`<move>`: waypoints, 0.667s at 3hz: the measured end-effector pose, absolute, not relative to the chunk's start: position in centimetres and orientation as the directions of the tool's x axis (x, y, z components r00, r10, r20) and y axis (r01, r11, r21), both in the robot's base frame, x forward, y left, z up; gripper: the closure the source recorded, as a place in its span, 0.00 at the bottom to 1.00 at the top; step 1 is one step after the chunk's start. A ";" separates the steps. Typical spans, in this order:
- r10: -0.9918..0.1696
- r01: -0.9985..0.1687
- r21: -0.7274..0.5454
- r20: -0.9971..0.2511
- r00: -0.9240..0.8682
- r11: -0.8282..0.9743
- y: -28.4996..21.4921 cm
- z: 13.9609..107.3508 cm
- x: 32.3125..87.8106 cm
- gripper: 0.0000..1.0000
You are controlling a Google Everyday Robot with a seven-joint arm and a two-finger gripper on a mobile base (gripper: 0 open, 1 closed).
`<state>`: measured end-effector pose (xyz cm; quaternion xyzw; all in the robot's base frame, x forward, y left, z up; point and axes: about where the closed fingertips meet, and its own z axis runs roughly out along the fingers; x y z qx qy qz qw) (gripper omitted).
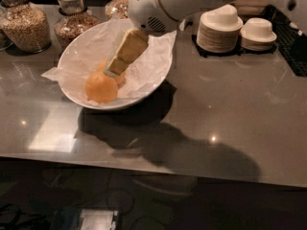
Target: Pick orange from white bowl
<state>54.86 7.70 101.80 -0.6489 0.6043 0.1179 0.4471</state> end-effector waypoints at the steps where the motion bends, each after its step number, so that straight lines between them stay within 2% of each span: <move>1: -0.673 -0.911 -0.389 -0.711 0.203 0.137 8.8 99.9 56.6 0.00; 2: -0.695 -0.929 -0.332 -0.707 0.130 0.163 9.4 97.3 58.3 0.00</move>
Offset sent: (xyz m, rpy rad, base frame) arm 0.0579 0.0197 -0.0793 -0.0357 0.2115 -0.1072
